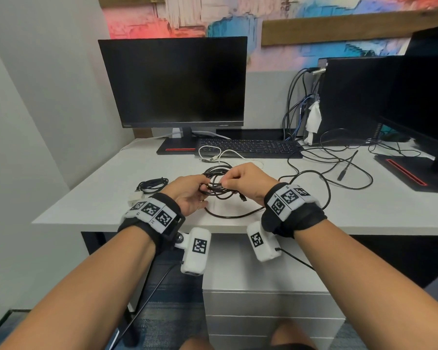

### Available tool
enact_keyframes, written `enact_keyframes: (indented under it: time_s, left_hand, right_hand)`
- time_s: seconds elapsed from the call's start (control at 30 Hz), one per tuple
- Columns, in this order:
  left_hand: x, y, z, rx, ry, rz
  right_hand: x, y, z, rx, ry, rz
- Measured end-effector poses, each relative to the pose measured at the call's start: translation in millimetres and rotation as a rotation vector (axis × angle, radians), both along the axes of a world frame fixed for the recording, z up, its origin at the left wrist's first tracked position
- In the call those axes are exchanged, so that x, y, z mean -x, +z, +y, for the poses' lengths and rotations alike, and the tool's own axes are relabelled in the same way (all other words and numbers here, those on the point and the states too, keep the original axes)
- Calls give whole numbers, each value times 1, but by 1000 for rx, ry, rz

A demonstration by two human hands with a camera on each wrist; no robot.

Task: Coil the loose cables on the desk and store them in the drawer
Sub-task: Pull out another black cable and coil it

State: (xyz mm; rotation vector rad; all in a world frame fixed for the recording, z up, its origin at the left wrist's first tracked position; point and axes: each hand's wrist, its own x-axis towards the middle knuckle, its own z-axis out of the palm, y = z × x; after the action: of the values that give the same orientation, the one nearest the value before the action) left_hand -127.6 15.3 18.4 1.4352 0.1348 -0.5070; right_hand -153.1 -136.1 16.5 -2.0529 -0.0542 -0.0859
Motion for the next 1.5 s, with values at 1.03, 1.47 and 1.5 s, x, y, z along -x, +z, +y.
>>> enact_keyframes:
  time_s: [1.03,1.47,1.5]
  left_hand:
    - [-47,-74,81,-1509,-334,-859]
    - [-64,-90,80,-1446,-386,-681]
    - [-65,-90,80,-1442,-387,-681]
  right_hand:
    - [-90,-15,36,-291,-113,203]
    - [-126,-34,55,-318,-125,323]
    - [-128,-34,56,-301,-122,326]
